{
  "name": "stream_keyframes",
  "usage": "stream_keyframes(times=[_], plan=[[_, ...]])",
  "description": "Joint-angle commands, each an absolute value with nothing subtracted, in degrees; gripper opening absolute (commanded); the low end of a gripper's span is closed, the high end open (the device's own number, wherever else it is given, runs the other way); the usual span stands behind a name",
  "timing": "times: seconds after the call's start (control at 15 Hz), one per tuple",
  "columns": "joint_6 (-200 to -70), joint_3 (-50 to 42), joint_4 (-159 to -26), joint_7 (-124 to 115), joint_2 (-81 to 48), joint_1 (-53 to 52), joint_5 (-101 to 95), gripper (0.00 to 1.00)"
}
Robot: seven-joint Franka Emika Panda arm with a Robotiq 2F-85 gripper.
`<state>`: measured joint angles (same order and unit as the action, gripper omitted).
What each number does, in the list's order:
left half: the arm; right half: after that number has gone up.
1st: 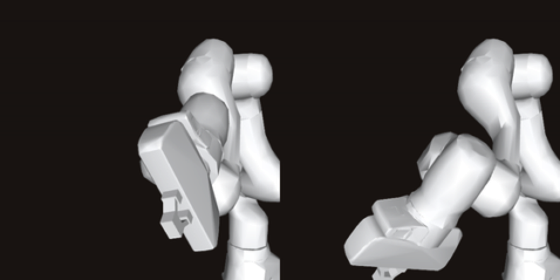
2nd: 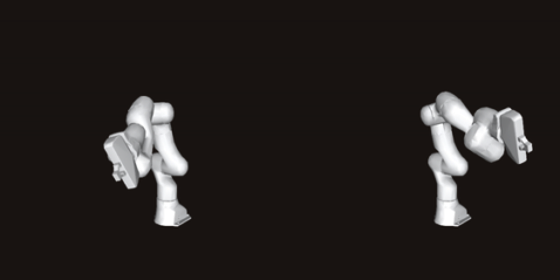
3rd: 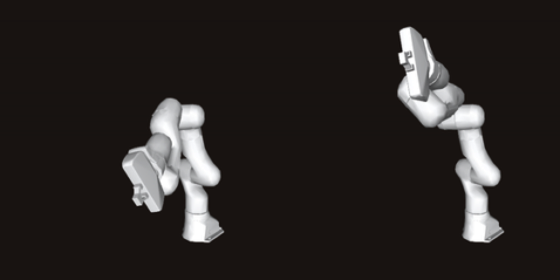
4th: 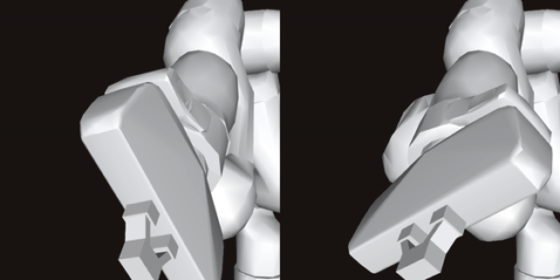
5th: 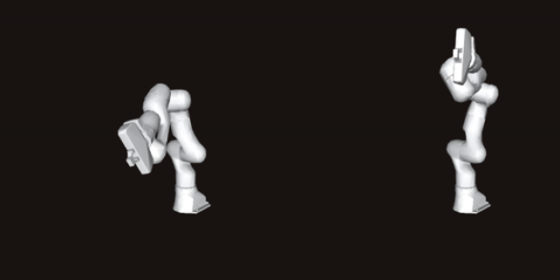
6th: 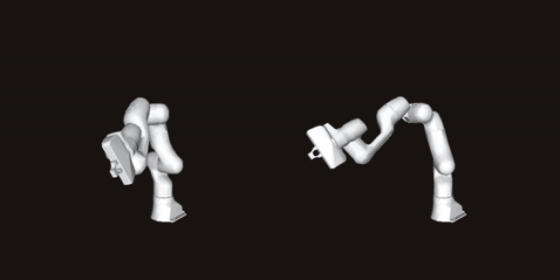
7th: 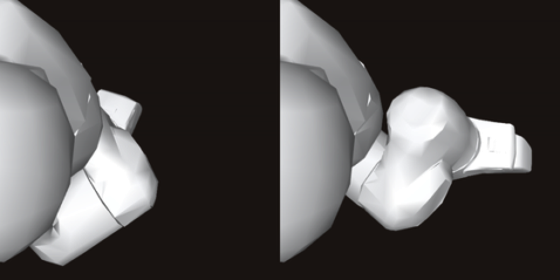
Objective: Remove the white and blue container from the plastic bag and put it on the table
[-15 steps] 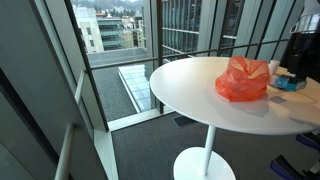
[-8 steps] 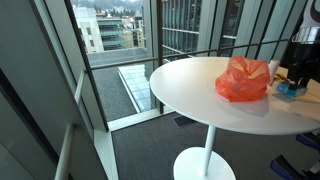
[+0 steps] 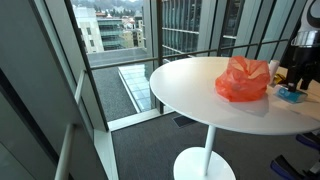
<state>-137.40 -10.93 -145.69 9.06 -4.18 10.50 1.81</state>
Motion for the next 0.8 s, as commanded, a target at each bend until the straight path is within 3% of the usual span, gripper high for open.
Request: stream_keyframes(times=[0.0,0.73], plan=[[-135.1,-11.0,-143.8,8.2,-3.3,10.7,0.4,1.0],[-123.6,-8.4,-131.6,4.0,-2.5,8.0,0.1,1.0]])
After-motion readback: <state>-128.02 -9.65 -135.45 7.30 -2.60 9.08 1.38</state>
